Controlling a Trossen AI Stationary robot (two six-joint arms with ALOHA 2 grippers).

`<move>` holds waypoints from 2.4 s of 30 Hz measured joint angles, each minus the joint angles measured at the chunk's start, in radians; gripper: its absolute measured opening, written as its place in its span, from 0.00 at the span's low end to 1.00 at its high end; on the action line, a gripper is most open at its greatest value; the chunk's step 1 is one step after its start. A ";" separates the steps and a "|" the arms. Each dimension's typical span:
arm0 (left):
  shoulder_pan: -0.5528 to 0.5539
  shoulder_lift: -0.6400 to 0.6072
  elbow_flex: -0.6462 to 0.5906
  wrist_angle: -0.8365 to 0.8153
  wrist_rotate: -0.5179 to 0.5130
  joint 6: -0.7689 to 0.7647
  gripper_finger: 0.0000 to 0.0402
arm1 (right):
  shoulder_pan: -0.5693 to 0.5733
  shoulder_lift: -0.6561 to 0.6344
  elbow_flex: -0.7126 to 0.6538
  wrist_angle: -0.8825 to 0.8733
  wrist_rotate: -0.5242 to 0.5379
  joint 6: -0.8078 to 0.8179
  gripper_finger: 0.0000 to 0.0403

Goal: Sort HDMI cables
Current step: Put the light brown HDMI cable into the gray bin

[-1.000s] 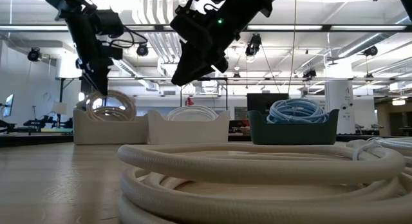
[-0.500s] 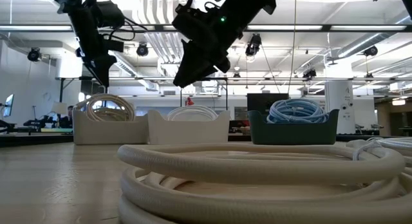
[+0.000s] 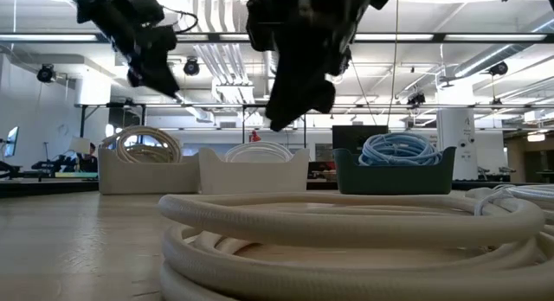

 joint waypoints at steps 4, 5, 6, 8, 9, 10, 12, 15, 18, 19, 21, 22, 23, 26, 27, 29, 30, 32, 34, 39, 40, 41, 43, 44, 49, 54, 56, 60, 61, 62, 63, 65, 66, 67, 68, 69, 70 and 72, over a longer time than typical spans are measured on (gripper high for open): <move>-0.010 0.000 -0.017 0.061 0.258 -0.055 0.43 | 0.023 0.012 -0.002 -0.032 -0.070 0.060 0.30; -0.015 0.000 -0.022 0.074 0.304 -0.058 0.43 | 0.031 0.020 -0.002 -0.034 -0.076 0.076 0.30; -0.021 0.000 -0.030 0.087 0.342 -0.059 0.43 | 0.041 0.026 -0.002 -0.037 -0.087 0.095 0.30; -0.037 0.000 -0.052 0.117 0.396 -0.064 0.43 | 0.060 0.044 -0.002 -0.046 -0.125 0.125 0.30; -0.046 0.000 -0.065 0.135 0.415 -0.071 0.43 | 0.071 0.055 -0.002 -0.045 -0.145 0.136 0.30; -0.055 0.000 -0.078 0.151 0.429 -0.079 0.43 | 0.081 0.067 -0.002 -0.046 -0.154 0.146 0.30; -0.075 0.000 -0.107 0.185 0.432 -0.097 0.43 | 0.099 0.082 -0.003 -0.051 -0.177 0.173 0.30; -0.098 0.001 -0.148 0.238 0.432 -0.120 0.43 | 0.119 0.090 -0.003 -0.054 -0.200 0.194 0.30; -0.112 0.001 -0.179 0.269 0.432 -0.145 0.43 | 0.135 0.095 -0.003 -0.055 -0.199 0.193 0.30; -0.114 0.001 -0.186 0.272 0.432 -0.150 0.43 | 0.138 0.098 -0.003 -0.064 -0.199 0.188 0.30; -0.118 0.001 -0.199 0.285 0.432 -0.153 0.43 | 0.144 0.109 -0.005 -0.095 -0.199 0.174 0.30; -0.118 0.001 -0.202 0.286 0.432 -0.153 0.43 | 0.147 0.119 -0.006 -0.106 -0.199 0.170 0.30; -0.118 0.001 -0.206 0.287 0.432 -0.154 0.43 | 0.147 0.130 -0.006 -0.112 -0.198 0.167 0.30; -0.118 0.001 -0.213 0.287 0.432 -0.154 0.43 | 0.156 0.170 -0.005 -0.116 -0.200 0.168 0.30; -0.118 0.001 -0.213 0.287 0.432 -0.154 0.43 | 0.160 0.179 -0.003 -0.115 -0.208 0.169 0.30; -0.118 0.001 -0.213 0.287 0.432 -0.154 0.43 | 0.169 0.194 0.000 -0.116 -0.234 0.169 0.30; -0.118 0.001 -0.213 0.287 0.432 -0.154 0.43 | 0.172 0.198 0.000 -0.117 -0.247 0.169 0.30; -0.118 0.000 -0.213 0.287 0.432 -0.154 0.43 | 0.178 0.200 0.000 -0.126 -0.247 0.169 0.30; -0.118 0.001 -0.213 0.287 0.432 -0.154 0.43 | 0.180 0.184 -0.001 -0.140 -0.241 0.169 0.30; -0.118 0.000 -0.211 0.291 0.432 -0.154 0.43 | 0.189 0.131 -0.010 -0.168 -0.244 0.182 0.30; -0.118 0.000 -0.211 0.291 0.432 -0.154 0.43 | 0.191 0.119 -0.009 -0.161 -0.245 0.187 0.30; -0.118 0.000 -0.211 0.291 0.432 -0.154 0.43 | 0.194 0.112 -0.008 -0.161 -0.244 0.192 0.30; -0.118 0.000 -0.211 0.294 0.432 -0.154 0.43 | 0.200 0.108 -0.007 -0.153 -0.243 0.191 0.30; -0.118 0.000 -0.211 0.293 0.432 -0.154 0.43 | 0.204 0.111 -0.008 -0.154 -0.236 0.183 0.30; -0.118 0.000 -0.211 0.294 0.432 -0.163 0.43 | 0.231 0.130 -0.010 -0.129 -0.228 0.173 0.30; -0.118 0.000 -0.211 0.294 0.432 -0.170 0.43 | 0.250 0.155 -0.013 -0.082 -0.220 0.184 0.30; -0.118 0.000 -0.211 0.293 0.432 -0.171 0.43 | 0.259 0.159 -0.012 -0.059 -0.202 0.183 0.30; -0.118 0.000 -0.212 0.294 0.431 -0.170 0.43 | 0.266 0.170 -0.008 -0.056 -0.138 0.175 0.29; -0.118 0.000 -0.212 0.294 0.431 -0.170 0.43 | 0.266 0.170 -0.008 -0.053 -0.135 0.172 0.28; -0.118 0.000 -0.212 0.294 0.430 -0.170 0.43 | 0.265 0.170 -0.008 -0.052 -0.136 0.172 0.26; -0.118 0.000 -0.212 0.294 0.430 -0.170 0.43 | 0.265 0.170 -0.008 -0.051 -0.135 0.172 0.24; -0.118 0.000 -0.213 0.294 0.429 -0.169 0.43 | 0.265 0.170 -0.008 -0.049 -0.133 0.172 0.19; -0.118 0.000 -0.213 0.294 0.429 -0.169 0.43 | 0.264 0.170 -0.008 -0.049 -0.133 0.172 0.16; -0.118 0.000 -0.213 0.294 0.429 -0.169 0.43 | 0.262 0.170 -0.008 -0.049 -0.132 0.172 0.12; -0.118 0.000 -0.213 0.294 0.429 -0.169 0.43 | 0.259 0.170 -0.008 -0.049 -0.129 0.173 0.08; -0.118 0.000 -0.213 0.294 0.429 -0.169 0.43 | 0.254 0.170 -0.008 -0.049 -0.122 0.172 0.05; -0.118 0.000 -0.213 0.294 0.429 -0.169 0.43 | 0.248 0.171 -0.009 -0.053 -0.107 0.171 0.04; -0.118 0.000 -0.213 0.294 0.426 -0.169 0.43 | 0.233 0.173 -0.005 -0.075 -0.086 0.172 0.04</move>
